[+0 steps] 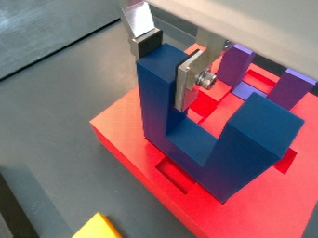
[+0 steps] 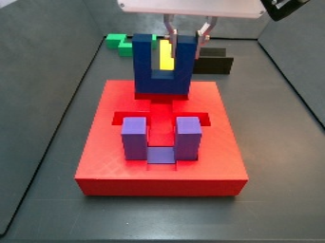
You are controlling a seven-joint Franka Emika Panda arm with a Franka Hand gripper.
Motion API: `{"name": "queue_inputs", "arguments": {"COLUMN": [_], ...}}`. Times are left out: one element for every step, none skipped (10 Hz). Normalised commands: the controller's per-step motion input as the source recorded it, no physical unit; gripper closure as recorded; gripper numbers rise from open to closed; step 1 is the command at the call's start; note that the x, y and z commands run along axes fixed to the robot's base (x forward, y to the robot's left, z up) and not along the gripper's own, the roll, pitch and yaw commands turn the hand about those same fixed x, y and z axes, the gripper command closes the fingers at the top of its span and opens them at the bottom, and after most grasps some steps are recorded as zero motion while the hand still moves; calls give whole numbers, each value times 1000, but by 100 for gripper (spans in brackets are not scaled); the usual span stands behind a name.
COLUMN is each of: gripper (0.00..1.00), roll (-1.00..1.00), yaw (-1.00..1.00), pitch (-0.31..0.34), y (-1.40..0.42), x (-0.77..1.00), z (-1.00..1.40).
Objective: Pick up the blue object. Move up. Move to above the board. Insert the blue object.
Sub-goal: Insert the blue object.
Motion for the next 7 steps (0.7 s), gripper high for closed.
{"name": "queue_inputs", "arguments": {"gripper": [100,100,100,100,100,100,100], "roll": [40,26,20,43,26,17,0], "yaw": [137,71,0,0,0,0,0], "pitch": [0,0,0,0,0,0,0], "y": [-69,-43,0,54,83,60,17], "x": [154,126,29,0,-29,-14,0], "z": [-40,-60,-71,-114,-106,-114,-103]}}
